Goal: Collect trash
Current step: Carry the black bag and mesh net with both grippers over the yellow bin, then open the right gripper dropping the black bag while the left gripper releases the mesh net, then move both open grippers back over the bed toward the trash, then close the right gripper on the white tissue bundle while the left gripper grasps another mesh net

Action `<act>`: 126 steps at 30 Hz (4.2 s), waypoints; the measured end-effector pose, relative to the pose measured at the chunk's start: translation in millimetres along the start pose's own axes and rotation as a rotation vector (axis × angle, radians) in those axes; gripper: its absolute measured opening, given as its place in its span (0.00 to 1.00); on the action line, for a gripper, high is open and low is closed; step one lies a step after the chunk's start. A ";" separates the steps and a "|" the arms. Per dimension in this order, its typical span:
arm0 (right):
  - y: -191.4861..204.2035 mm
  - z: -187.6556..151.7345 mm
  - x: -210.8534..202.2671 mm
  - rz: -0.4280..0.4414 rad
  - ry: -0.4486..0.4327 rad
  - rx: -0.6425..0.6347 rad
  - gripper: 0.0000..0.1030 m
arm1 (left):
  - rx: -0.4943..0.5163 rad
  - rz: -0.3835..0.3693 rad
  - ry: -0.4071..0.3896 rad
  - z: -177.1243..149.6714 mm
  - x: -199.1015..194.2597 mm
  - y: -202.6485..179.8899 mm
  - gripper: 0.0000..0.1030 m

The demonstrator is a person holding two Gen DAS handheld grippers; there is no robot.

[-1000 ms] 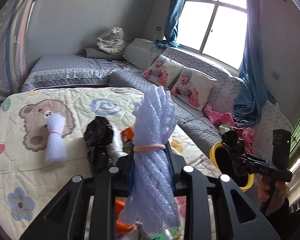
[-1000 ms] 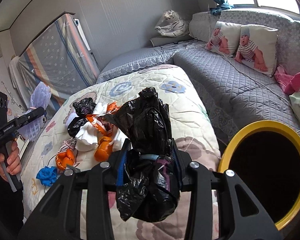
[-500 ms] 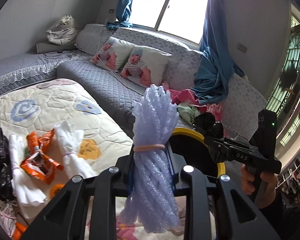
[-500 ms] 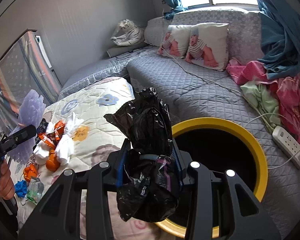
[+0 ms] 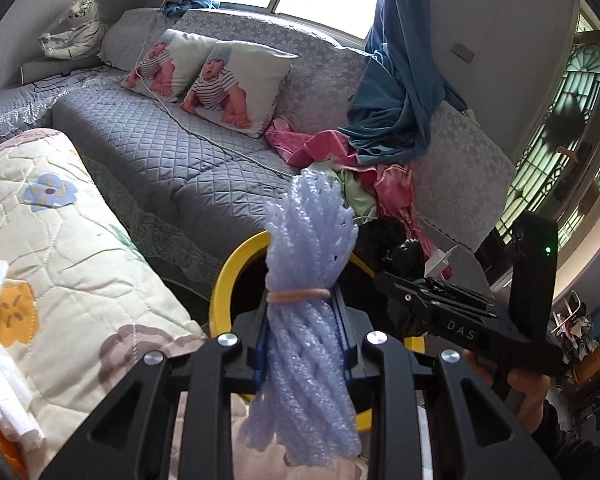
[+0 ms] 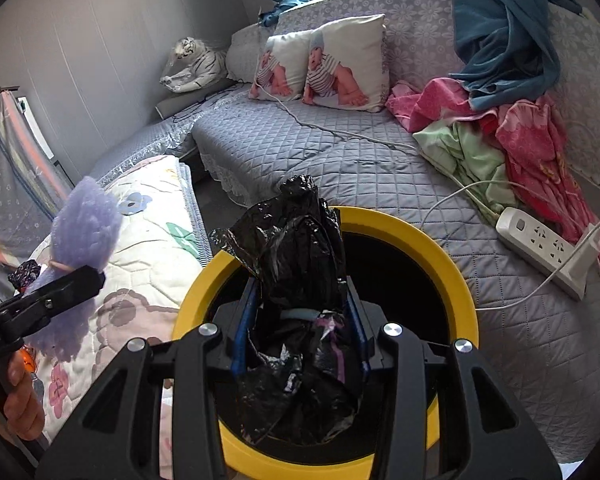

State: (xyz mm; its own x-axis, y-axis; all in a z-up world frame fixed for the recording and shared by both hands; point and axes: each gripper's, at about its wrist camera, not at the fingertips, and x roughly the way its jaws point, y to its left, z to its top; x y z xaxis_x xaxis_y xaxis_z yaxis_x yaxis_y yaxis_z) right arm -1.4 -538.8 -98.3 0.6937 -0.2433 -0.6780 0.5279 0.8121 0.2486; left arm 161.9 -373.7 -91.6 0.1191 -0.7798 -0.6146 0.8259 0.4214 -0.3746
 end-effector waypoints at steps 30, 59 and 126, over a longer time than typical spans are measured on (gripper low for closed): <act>-40.6 -4.9 3.6 -0.112 -0.006 0.077 0.54 | -0.147 0.032 -0.072 13.4 5.9 16.4 0.54; 174.6 -13.7 4.9 0.232 -0.067 -0.226 0.70 | -0.289 0.666 -0.349 -37.1 -247.9 208.7 0.83; 341.1 -43.8 122.9 0.310 0.277 -0.545 0.29 | -0.511 0.769 -0.080 -79.2 -242.6 391.1 0.29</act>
State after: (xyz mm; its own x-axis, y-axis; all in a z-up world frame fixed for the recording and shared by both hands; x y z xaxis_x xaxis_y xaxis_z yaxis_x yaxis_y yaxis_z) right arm 242.4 -268.5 -127.1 0.5839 0.1294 -0.8014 -0.0472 0.9910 0.1256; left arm 412.4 17.0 -144.0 0.5873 -0.2225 -0.7782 0.1624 0.9743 -0.1560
